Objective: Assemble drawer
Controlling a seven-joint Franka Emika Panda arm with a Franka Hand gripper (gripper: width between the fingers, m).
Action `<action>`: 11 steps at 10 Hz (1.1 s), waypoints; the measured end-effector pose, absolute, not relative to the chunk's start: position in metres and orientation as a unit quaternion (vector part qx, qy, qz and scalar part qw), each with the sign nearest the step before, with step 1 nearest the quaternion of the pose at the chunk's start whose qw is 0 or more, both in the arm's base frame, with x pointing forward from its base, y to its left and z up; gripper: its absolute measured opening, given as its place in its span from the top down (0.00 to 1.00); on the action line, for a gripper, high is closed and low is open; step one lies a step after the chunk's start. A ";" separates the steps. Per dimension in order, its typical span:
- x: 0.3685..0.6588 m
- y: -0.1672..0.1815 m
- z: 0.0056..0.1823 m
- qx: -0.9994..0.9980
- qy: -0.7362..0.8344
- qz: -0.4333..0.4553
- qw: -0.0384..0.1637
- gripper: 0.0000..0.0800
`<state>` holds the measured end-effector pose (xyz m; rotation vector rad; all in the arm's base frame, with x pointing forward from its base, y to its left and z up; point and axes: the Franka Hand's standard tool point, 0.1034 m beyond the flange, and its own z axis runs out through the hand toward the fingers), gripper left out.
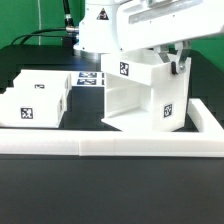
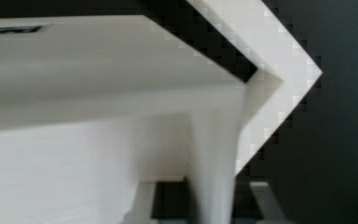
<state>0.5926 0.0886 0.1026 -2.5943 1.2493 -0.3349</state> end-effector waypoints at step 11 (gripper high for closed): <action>0.614 0.093 0.105 -0.696 0.691 -0.057 0.185 0.92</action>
Offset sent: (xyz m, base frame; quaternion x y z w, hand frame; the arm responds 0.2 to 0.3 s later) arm 0.0000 0.0000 0.0000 0.0000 0.0000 0.1938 0.9810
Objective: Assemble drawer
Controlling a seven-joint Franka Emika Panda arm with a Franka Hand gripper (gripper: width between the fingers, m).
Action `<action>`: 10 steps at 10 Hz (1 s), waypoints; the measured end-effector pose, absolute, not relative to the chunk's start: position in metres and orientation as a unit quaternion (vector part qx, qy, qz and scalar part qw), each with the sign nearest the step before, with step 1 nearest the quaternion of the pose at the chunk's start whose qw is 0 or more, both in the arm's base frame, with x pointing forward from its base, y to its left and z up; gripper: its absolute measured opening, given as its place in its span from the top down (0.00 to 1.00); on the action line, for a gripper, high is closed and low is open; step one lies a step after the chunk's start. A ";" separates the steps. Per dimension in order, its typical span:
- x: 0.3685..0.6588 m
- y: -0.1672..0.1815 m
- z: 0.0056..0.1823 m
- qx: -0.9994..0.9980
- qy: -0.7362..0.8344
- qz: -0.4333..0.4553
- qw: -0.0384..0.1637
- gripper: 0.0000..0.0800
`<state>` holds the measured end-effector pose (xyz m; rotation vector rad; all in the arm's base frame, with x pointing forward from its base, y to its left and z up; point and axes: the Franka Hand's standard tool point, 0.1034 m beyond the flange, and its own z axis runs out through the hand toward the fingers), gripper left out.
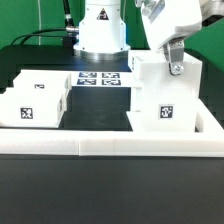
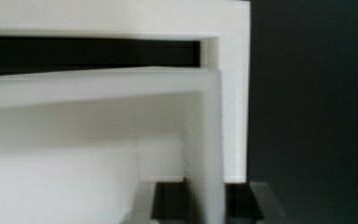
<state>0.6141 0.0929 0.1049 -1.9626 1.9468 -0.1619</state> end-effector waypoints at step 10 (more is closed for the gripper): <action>0.642 0.102 0.106 -0.691 0.696 -0.044 0.191 0.92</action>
Offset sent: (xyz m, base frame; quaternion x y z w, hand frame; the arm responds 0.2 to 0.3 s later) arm 0.0349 0.0128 -0.0029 0.0049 0.0069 0.0236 0.9997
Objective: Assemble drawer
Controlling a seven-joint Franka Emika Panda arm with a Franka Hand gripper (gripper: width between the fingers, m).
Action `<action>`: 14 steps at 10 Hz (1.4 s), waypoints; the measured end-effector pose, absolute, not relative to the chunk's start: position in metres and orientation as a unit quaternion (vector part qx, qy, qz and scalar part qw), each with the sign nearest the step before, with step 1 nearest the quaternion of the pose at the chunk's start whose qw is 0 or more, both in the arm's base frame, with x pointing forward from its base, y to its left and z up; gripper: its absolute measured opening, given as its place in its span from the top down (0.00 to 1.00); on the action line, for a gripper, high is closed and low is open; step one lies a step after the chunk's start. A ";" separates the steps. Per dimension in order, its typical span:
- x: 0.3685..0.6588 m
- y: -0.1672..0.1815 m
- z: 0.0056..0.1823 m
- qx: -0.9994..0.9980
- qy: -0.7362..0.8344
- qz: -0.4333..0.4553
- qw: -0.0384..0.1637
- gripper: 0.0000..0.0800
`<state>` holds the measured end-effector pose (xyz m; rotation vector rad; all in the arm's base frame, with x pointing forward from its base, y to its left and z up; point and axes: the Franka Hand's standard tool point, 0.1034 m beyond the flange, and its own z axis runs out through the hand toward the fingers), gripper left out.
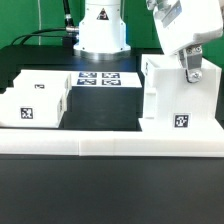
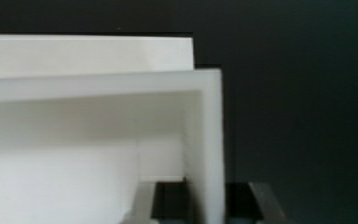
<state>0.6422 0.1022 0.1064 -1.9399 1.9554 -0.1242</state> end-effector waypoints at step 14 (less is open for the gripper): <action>0.627 0.086 0.143 -0.798 0.573 -0.044 0.184 0.19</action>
Offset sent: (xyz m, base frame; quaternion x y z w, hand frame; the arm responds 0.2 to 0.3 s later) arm 0.0000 0.0000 0.0000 0.0000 0.0000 0.0000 1.0000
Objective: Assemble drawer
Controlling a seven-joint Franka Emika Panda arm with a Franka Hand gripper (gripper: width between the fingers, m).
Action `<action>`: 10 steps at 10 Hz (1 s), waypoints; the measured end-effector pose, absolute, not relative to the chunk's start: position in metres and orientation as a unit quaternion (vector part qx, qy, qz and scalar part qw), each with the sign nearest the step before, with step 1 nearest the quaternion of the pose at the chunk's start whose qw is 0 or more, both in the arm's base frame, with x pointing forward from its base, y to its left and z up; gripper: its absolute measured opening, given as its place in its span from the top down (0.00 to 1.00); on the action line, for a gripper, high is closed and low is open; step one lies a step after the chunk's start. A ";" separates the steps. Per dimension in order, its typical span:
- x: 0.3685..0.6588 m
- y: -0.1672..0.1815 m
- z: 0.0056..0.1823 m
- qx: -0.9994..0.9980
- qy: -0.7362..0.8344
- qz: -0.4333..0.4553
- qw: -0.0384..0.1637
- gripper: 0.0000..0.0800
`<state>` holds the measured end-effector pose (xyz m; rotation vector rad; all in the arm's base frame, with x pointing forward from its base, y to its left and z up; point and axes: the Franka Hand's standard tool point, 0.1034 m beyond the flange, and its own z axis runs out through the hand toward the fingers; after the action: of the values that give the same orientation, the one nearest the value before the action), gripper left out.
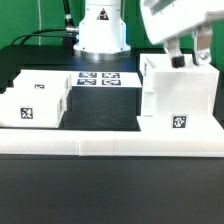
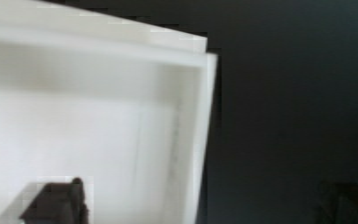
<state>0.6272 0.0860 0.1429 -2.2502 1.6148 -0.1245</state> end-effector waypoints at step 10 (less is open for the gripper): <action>0.601 0.030 0.136 -0.968 0.202 -0.066 0.135 0.19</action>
Offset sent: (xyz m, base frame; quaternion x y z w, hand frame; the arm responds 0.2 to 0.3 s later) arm 0.0000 0.0000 0.0000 0.0000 0.0000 -0.1938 0.9810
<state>0.6009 0.0301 0.1357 -2.8034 0.5837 -0.1899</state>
